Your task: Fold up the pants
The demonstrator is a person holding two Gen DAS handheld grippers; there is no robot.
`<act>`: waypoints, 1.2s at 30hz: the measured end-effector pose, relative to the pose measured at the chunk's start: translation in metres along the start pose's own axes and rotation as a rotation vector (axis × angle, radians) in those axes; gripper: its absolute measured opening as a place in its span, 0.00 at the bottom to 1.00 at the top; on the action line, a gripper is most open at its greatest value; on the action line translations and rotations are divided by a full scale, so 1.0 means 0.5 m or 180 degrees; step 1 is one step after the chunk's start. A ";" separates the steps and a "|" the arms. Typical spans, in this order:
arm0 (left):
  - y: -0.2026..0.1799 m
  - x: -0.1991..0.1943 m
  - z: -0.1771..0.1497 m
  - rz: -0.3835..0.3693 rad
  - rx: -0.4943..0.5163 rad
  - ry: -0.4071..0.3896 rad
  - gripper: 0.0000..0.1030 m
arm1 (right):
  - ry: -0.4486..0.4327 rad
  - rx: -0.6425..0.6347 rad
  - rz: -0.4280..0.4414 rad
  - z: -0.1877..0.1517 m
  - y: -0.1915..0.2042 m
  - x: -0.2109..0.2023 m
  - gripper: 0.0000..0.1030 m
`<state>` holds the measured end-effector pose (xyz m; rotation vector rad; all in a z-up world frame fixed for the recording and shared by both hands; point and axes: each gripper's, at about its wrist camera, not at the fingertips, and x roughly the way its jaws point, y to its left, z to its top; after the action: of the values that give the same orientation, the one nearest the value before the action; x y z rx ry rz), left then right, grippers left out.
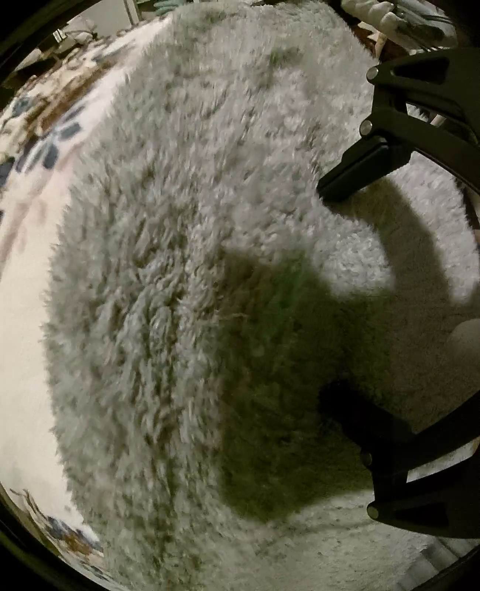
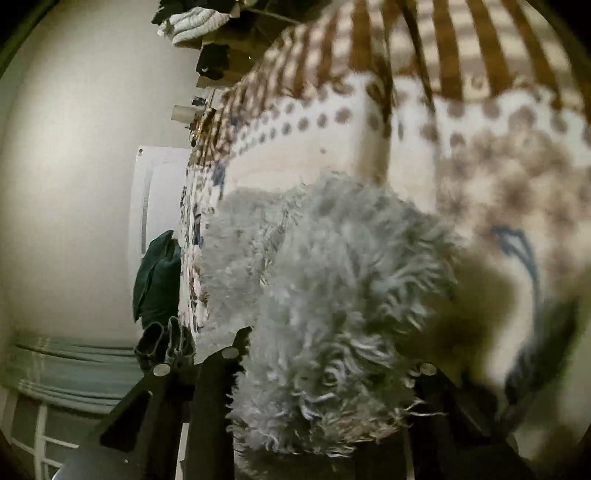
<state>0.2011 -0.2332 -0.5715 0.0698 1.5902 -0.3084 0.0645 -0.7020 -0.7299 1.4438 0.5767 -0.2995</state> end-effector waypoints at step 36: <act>0.635 -0.270 -0.212 -0.0409 -0.1525 -0.0602 1.00 | 0.2633 -0.3214 -0.0816 -1.019 0.412 0.247 0.77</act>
<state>0.1792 0.1167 -0.4853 -0.4207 1.4450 -0.0250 0.1785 -0.1588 -0.6349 0.4433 1.3457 0.3966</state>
